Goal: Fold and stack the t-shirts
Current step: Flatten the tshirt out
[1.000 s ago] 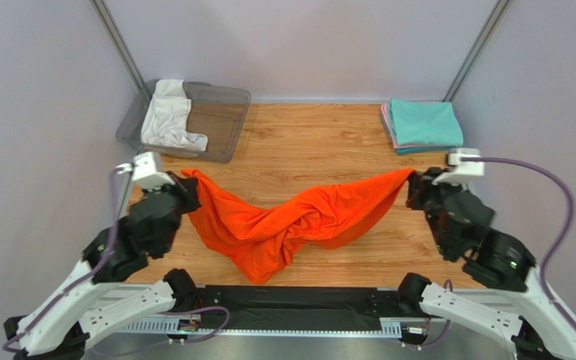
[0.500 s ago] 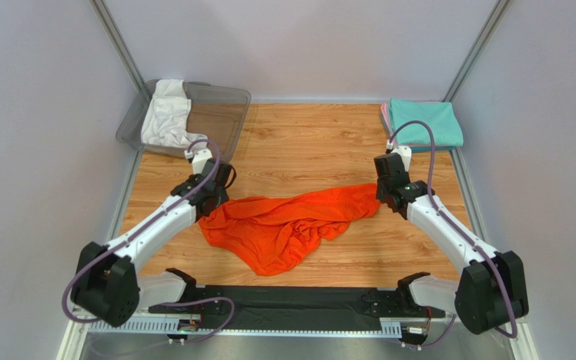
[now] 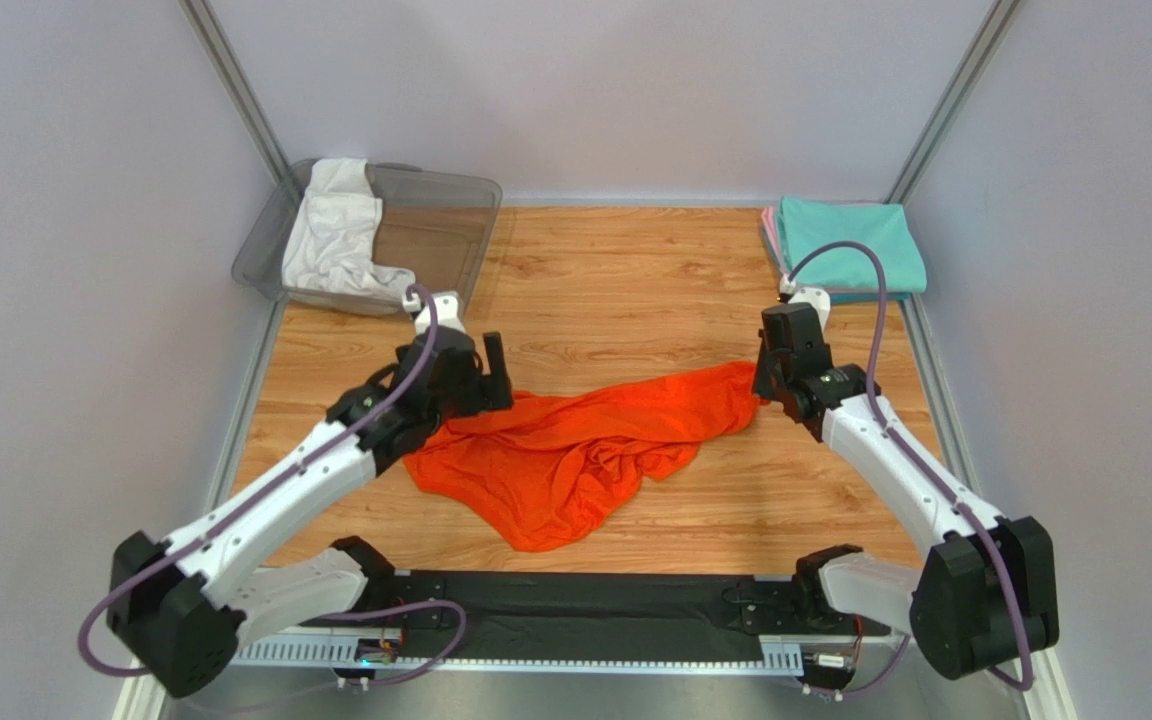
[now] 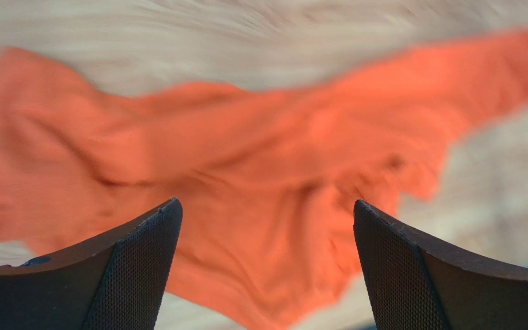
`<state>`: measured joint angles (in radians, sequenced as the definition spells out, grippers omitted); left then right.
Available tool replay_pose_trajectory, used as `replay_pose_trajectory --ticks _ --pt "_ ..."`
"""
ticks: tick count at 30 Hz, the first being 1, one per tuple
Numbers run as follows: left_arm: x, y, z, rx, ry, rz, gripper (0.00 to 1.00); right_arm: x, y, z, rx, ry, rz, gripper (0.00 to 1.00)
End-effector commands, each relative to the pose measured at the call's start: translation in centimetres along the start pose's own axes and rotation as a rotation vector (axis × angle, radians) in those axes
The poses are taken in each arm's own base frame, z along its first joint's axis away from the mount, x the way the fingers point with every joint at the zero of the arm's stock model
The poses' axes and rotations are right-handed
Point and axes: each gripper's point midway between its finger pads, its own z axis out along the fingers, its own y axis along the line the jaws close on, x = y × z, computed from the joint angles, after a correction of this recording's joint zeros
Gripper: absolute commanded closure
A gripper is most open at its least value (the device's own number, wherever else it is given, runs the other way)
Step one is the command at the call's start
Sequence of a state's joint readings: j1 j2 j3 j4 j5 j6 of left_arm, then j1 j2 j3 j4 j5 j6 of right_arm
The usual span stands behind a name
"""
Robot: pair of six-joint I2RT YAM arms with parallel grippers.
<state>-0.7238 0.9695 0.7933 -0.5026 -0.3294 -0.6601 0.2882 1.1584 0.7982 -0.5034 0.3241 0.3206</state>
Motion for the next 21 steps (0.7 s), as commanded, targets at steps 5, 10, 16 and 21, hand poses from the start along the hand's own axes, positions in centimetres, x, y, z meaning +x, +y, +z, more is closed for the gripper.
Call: replay_pose_trajectory --ticks 5,10,16,21 --pt "10.9 -5.1 -3.3 0.238 0.246 0.056 0.00 0.5 -0.1 -0.1 -0.026 -0.012 0.028 1.00" --pt "16.7 -8.1 -3.8 0.254 0.380 0.184 0.00 0.8 -0.2 -0.2 -0.030 -0.006 0.027 1.00" --pt "19.3 -7.8 -2.6 0.133 0.447 0.253 0.02 0.9 -0.3 -0.3 -0.039 -0.008 0.028 1.00" --pt "20.8 -8.5 -1.6 0.129 0.488 0.273 0.09 1.3 -0.5 0.0 -0.030 0.005 0.033 1.00"
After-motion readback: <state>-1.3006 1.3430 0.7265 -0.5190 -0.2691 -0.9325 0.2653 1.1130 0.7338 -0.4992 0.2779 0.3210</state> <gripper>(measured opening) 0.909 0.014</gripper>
